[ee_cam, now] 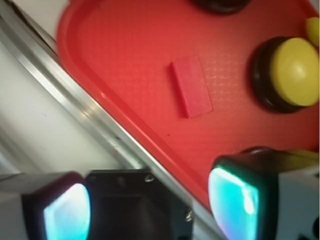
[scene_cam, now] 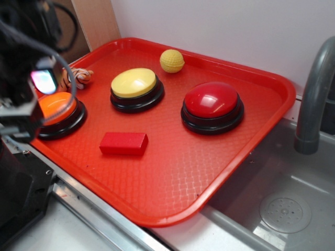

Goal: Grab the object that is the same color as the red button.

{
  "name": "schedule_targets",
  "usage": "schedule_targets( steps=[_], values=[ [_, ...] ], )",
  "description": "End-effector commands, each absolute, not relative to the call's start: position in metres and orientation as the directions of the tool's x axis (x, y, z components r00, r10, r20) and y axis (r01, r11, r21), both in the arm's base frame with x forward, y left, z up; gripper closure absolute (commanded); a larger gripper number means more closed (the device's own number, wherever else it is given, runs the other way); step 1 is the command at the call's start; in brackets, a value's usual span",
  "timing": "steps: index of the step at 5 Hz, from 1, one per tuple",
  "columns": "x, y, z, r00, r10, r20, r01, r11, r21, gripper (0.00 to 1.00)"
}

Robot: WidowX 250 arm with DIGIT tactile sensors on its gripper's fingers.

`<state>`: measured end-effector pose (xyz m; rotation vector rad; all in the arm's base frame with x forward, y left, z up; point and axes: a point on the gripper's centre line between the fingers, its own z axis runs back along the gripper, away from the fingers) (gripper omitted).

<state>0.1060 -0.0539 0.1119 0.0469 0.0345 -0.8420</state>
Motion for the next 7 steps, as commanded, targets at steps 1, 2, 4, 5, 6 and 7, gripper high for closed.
schedule_targets(
  steps=[1,2,4,5,6,7],
  values=[
    [0.106,-0.046,0.063,0.748,-0.663,-0.017,0.659,0.746,-0.097,0.00],
    [0.106,-0.046,0.063,0.748,-0.663,-0.017,0.659,0.746,-0.097,0.00],
    [0.127,-0.040,0.074,0.755,-0.655,0.008,0.655,0.754,-0.055,0.00],
    [0.146,-0.035,0.081,0.759,-0.651,0.019,0.651,0.759,-0.030,0.00],
    [0.162,-0.041,0.065,0.716,-0.698,-0.038,0.696,0.717,-0.040,0.00],
    [0.173,-0.050,0.039,0.561,-0.820,-0.114,0.817,0.570,-0.079,0.00]
  ],
)
